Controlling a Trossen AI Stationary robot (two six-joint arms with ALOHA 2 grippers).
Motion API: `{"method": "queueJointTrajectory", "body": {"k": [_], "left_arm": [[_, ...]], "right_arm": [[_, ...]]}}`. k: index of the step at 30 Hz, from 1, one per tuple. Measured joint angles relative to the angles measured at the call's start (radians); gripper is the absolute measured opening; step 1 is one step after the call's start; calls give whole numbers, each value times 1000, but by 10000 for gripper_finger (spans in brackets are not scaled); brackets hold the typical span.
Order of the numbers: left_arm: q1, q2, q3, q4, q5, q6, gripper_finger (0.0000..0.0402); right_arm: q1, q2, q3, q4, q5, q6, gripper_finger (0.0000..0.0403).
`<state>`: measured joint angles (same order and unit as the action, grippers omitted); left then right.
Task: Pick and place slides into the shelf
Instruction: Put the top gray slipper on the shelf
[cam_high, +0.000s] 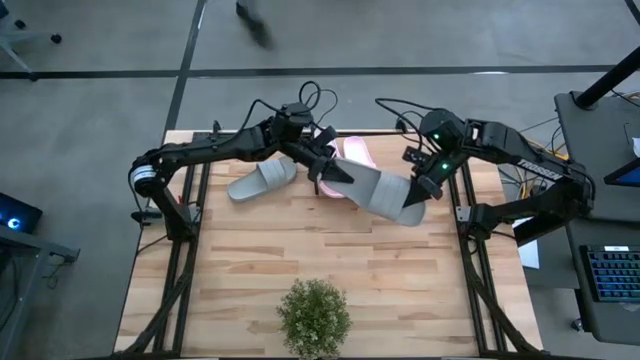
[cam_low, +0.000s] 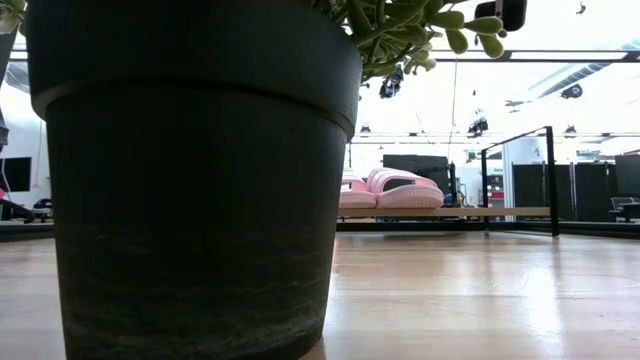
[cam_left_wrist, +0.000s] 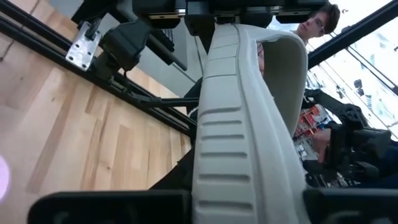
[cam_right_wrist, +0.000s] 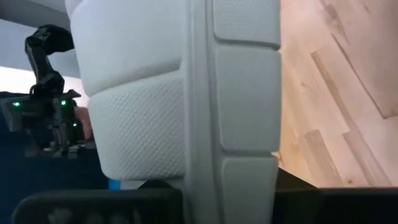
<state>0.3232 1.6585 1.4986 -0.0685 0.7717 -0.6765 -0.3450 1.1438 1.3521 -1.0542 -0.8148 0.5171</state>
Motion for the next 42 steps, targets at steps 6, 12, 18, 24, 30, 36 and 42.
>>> {"method": "queueJointTrajectory", "body": {"k": [6, 12, 18, 24, 30, 36, 42], "left_arm": [[1, -2, -3, 10, -21, -23, 33], [2, -3, -15, 15, -79, -39, 33], [2, -4, -17, 15, -135, -51, 33], [2, -5, -21, 6, -163, -53, 33], [0, -8, -33, -2, -311, -108, 32], [2, -18, -35, 35, -564, -136, 32], [-5, -53, -35, 121, -766, -150, 32]], "right_arm": [[-1, -34, 5, 3, 42, -1, 77], [-1, -88, 35, -3, 221, -6, 93], [-31, -142, 61, -7, 318, 7, 115], [-75, -187, 70, -7, 319, 42, 154], [-118, -221, 70, 0, 338, 78, 200], [-134, -263, 70, 4, 447, 131, 234], [-133, -301, 69, 75, 518, 184, 255]]}}
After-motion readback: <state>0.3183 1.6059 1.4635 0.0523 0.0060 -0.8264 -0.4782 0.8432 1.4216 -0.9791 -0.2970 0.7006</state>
